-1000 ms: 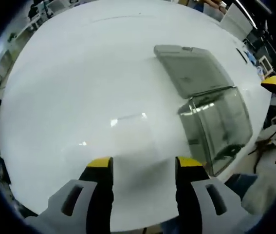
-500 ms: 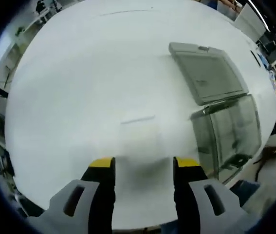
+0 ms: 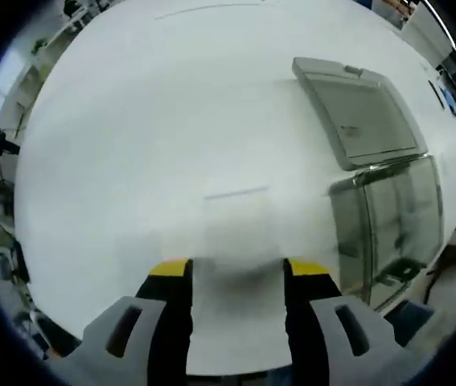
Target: Insert the divider into the dual guide fixture by aligning both edges with the guide slots and pushing it downward to the bottom, including one-sided entry, uneven engagement, binding, and posture correction.
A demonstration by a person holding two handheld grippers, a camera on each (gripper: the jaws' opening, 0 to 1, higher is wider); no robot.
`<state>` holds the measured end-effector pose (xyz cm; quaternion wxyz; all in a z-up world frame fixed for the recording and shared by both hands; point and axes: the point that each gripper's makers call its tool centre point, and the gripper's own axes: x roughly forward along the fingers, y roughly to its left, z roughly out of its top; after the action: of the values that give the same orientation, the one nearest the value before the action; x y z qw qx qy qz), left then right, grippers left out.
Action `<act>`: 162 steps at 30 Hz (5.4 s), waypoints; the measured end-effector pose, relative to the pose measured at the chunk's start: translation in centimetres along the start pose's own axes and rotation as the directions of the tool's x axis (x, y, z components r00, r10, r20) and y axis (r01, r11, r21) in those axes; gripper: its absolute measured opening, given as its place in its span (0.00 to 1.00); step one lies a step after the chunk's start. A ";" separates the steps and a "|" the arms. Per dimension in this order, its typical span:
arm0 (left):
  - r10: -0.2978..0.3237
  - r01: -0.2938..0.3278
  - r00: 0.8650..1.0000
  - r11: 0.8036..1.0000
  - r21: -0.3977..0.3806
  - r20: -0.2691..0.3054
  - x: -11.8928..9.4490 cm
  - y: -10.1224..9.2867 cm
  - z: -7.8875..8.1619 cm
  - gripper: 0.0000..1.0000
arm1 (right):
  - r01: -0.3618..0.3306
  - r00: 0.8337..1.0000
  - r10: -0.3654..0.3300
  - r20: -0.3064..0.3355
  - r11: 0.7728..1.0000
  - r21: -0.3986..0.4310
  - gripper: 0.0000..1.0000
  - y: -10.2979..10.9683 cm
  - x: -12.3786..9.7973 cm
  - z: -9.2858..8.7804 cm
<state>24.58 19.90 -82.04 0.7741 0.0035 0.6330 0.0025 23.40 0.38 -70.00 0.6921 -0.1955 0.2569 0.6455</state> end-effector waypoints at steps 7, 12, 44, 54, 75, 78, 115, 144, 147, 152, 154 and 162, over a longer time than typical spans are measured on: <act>0.021 -0.021 1.000 1.000 -0.007 -0.017 0.0 -0.1 0.0 0.39 | -0.003 1.000 0.003 -0.003 1.000 0.001 0.74 0.1 0.0 -0.2; 0.018 -0.018 1.000 1.000 0.000 -0.020 -0.1 -0.3 0.0 0.36 | -0.002 1.000 0.002 -0.002 1.000 0.000 0.74 0.1 -0.2 -0.2; -0.018 0.018 1.000 0.999 0.028 -0.017 -0.8 0.3 0.2 0.27 | 0.004 1.000 -0.004 -0.010 1.000 0.007 0.73 0.1 -0.4 -0.4; -0.070 0.070 0.998 0.997 0.011 0.001 -1.1 0.1 0.2 0.26 | 0.005 1.000 -0.005 -0.013 1.000 0.010 0.73 0.0 -0.6 -0.4; -0.260 0.266 0.962 0.962 -0.062 0.089 -2.7 0.1 0.2 0.26 | 0.000 1.000 0.000 0.002 0.999 0.039 0.72 -0.4 -0.9 0.3; -0.287 0.294 0.952 0.953 -0.067 0.104 -3.0 -0.1 0.2 0.26 | -0.001 1.000 0.001 0.005 0.999 0.045 0.72 -0.4 -1.0 0.5; -0.657 0.686 0.695 0.728 0.006 0.291 -10.7 -7.2 2.7 0.26 | -0.040 0.997 0.031 0.072 0.992 0.122 0.72 -1.2 -2.0 3.0; -0.805 0.846 0.483 0.531 0.053 0.345 -14.0 -10.1 4.1 0.26 | -0.098 0.981 0.052 0.187 0.965 0.244 0.70 -2.3 -1.7 5.6; -0.811 0.851 0.472 0.522 0.062 0.346 -14.2 -10.3 4.1 0.26 | -0.105 0.978 0.052 0.202 0.959 0.263 0.69 -2.5 -1.8 5.7; -0.825 0.861 0.449 0.501 0.080 0.343 -14.6 -10.9 4.1 0.26 | -0.129 0.970 0.059 0.236 0.946 0.297 0.67 -2.7 -1.9 6.1; -0.832 0.866 0.439 0.492 0.088 0.338 -14.7 -11.3 4.1 0.26 | -0.138 0.967 0.061 0.247 0.941 0.308 0.67 -2.8 -1.9 6.2; -0.858 0.879 0.399 0.458 0.130 0.323 -15.5 -12.5 3.9 0.26 | -0.186 0.951 0.075 0.301 0.915 0.359 0.65 -2.9 -2.2 6.9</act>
<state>25.35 7.26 -66.21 0.7588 -0.3492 0.3959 -0.3814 26.91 2.49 -63.36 0.7013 0.0548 0.2894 0.6492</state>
